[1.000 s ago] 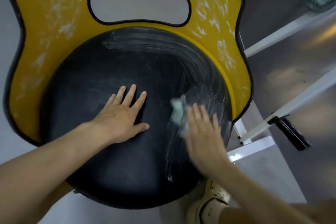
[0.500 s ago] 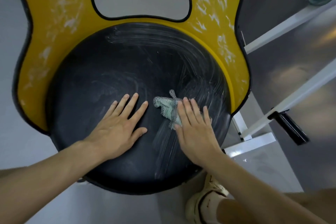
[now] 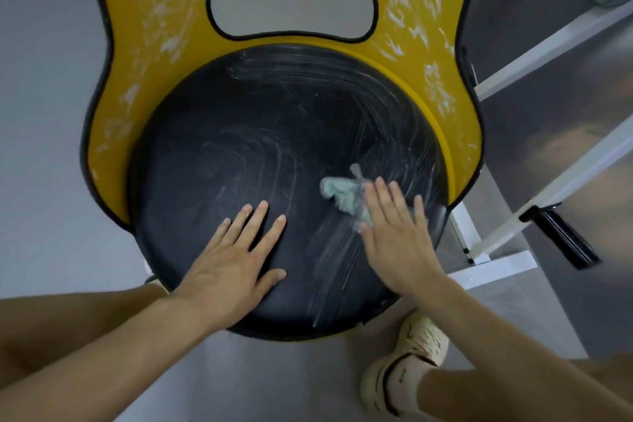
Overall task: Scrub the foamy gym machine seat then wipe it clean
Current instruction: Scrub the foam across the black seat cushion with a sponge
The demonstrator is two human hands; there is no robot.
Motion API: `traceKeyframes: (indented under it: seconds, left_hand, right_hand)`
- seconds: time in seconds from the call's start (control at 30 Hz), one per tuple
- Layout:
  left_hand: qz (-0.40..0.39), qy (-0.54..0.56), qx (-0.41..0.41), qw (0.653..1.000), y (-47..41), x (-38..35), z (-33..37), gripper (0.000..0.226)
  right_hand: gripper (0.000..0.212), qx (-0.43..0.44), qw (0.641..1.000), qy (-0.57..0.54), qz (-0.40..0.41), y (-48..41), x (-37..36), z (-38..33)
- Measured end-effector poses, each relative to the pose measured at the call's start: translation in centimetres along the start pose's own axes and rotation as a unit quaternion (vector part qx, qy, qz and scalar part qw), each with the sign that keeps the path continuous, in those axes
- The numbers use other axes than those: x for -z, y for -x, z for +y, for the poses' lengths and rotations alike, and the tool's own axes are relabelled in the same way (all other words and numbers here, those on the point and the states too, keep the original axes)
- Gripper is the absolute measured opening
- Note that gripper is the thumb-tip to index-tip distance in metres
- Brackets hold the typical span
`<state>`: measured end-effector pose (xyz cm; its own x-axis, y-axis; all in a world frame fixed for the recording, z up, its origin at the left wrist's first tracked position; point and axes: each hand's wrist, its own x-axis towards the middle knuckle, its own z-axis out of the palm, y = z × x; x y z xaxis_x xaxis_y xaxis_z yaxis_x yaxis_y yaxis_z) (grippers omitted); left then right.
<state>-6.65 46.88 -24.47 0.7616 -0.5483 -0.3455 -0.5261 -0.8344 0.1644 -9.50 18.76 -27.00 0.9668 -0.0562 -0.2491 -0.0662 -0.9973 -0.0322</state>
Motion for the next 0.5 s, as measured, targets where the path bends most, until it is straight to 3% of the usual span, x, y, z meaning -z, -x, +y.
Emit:
traceKeyframes:
  seconds: [0.13, 0.27, 0.33, 0.5]
  left_hand:
    - [-0.011, -0.006, 0.017, 1.0, -0.4, 0.5, -0.1, 0.083]
    - [-0.019, 0.026, 0.015, 0.999, -1.9, 0.8, -0.3, 0.09]
    - [0.003, 0.024, 0.009, 1.0, -2.9, 0.4, -0.9, 0.097]
    - [0.002, -0.01, -0.036, 0.999, -4.5, -0.4, -1.6, 0.106]
  right_hand:
    - [0.067, -0.074, 0.997, -0.037, 0.015, -1.1, 0.5, 0.3]
    - [0.068, 0.089, 0.996, -0.017, 0.015, 4.0, -0.6, -4.6]
    - [0.068, 0.124, 0.992, -0.005, 0.016, 2.1, -0.5, -3.6]
    - [0.066, -0.045, 0.998, -0.045, 0.027, -11.7, 2.3, 2.2]
